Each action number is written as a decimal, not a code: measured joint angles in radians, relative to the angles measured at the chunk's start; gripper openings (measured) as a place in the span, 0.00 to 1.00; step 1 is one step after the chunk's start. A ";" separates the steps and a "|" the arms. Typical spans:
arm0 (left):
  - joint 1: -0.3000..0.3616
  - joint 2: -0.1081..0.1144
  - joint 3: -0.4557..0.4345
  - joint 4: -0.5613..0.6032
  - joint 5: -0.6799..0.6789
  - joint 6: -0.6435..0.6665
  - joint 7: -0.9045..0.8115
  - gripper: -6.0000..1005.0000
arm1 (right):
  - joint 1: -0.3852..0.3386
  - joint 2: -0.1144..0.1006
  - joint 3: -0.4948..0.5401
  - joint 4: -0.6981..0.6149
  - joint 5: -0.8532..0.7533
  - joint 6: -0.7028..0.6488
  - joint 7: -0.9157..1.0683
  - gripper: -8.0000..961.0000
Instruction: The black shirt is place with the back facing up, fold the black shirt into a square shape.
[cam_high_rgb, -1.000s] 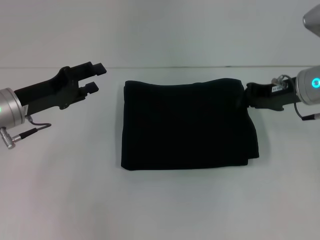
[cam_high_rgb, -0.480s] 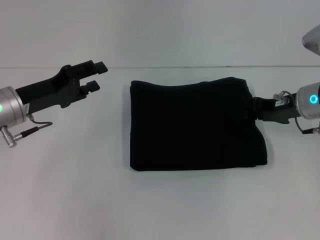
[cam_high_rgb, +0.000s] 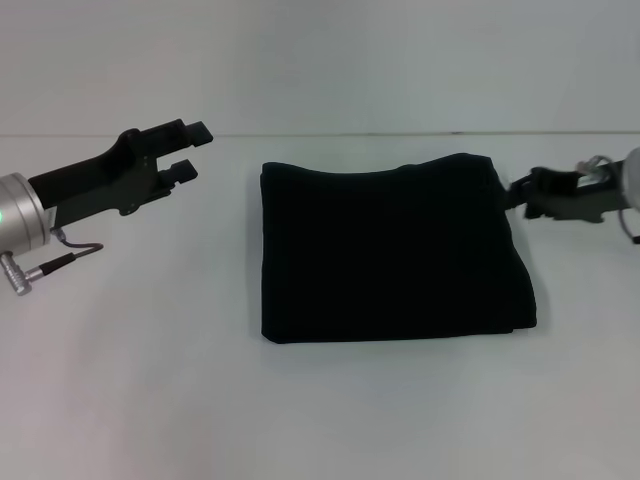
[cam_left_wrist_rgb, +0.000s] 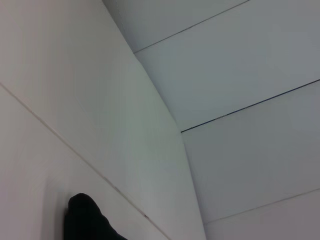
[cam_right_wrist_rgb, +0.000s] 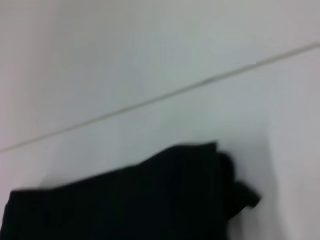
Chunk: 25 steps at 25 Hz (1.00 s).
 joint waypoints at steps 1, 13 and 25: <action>0.002 0.000 0.000 0.000 0.000 0.000 0.000 0.67 | -0.008 -0.006 0.005 -0.014 0.001 -0.002 0.001 0.23; 0.000 -0.001 0.000 0.000 -0.001 0.000 0.000 0.66 | 0.037 0.004 0.079 0.091 0.145 0.054 -0.152 0.39; -0.002 -0.002 0.000 0.000 -0.002 -0.009 0.000 0.66 | 0.065 0.023 0.020 0.224 0.137 0.235 -0.153 0.39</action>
